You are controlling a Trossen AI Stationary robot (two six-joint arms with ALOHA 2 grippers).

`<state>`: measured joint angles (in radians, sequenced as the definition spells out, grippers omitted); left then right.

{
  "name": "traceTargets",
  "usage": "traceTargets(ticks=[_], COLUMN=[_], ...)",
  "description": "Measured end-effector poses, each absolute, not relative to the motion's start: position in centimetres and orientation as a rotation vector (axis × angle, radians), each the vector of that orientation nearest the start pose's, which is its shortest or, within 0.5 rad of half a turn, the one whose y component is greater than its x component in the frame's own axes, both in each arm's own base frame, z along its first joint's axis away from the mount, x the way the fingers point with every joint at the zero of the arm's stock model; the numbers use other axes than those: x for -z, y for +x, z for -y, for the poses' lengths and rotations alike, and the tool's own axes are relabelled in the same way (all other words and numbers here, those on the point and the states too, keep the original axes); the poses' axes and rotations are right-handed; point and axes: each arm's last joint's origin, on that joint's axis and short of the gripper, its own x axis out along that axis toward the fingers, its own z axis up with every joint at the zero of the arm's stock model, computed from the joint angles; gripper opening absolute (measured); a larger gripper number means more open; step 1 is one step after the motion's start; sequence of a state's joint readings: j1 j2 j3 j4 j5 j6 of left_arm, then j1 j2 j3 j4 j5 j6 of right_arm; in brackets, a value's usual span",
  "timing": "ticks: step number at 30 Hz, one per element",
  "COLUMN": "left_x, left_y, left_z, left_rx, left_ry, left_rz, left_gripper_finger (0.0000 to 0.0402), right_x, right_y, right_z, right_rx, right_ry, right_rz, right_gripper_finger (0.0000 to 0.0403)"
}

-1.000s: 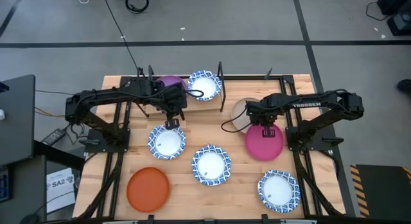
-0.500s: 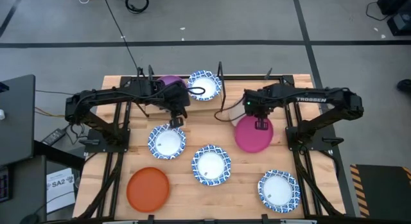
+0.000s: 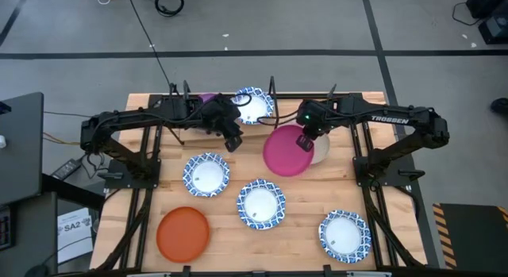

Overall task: Place and stack plates onto a shelf
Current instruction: Stack the pink plate on top of the purple violet on the shelf

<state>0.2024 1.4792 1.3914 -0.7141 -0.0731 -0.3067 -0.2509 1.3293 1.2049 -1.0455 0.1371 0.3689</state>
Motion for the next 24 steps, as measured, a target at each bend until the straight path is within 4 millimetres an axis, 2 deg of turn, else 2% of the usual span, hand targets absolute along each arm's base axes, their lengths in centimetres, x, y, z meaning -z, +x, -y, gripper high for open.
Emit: traceTargets(ticks=[7,24], left_x=[-34.1,-34.4], left_y=[31.1,31.3], left_z=[-6.6,-6.6], left_rx=[-0.374,-0.370], left_ry=[-0.342,-0.341], left_rz=[-0.671,-0.637], left_gripper_finger=[0.0133,0.0133], right_x=[-30.5,-31.7], right_y=[24.6,26.2], right_z=[6.7,7.2], right_rx=[0.602,0.583], right_ry=[0.479,0.474], right_rz=[-0.953,-0.737], right_gripper_finger=[0.0016,0.0016])
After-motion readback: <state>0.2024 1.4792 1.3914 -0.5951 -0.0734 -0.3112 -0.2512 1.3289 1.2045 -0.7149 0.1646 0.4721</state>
